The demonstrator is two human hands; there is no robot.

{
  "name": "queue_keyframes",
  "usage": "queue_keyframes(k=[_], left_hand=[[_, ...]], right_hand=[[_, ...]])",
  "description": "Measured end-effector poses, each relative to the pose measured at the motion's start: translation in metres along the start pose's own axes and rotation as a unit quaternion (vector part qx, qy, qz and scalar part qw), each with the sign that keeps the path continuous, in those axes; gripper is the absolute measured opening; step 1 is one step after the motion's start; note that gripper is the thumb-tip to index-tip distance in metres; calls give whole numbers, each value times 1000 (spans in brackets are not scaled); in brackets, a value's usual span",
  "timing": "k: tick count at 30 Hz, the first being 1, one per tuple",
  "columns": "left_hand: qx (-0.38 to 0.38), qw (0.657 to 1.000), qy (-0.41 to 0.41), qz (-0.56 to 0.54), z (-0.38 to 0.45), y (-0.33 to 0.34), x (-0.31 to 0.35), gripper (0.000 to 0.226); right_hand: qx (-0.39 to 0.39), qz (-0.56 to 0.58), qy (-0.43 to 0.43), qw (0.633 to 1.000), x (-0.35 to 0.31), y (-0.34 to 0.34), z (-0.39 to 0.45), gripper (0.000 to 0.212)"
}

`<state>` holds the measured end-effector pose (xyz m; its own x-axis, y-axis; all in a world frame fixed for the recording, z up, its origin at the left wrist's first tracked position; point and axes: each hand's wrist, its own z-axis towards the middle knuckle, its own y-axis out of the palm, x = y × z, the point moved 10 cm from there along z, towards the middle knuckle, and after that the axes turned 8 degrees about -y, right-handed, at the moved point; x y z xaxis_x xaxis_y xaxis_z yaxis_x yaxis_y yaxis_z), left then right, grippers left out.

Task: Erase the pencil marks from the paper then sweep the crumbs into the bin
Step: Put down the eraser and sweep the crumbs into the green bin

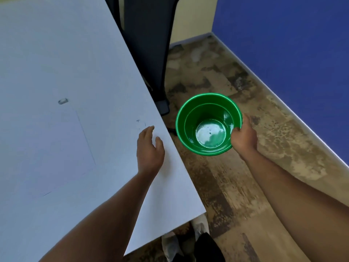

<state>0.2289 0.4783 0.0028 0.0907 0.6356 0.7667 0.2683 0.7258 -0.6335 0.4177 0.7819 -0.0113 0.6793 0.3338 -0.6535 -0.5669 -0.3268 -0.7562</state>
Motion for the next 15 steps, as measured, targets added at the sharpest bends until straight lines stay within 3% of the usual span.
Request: queue_keyframes(k=[6,15], left_hand=[[20,997,-24,65,47,-20,-41,51],[-8,986,-36,162,88,-3,-64,71]], right_hand=[[-49,-14,-13,999,-14,67,16,63],[-125,-7,-11,992,-20,121,19,61]])
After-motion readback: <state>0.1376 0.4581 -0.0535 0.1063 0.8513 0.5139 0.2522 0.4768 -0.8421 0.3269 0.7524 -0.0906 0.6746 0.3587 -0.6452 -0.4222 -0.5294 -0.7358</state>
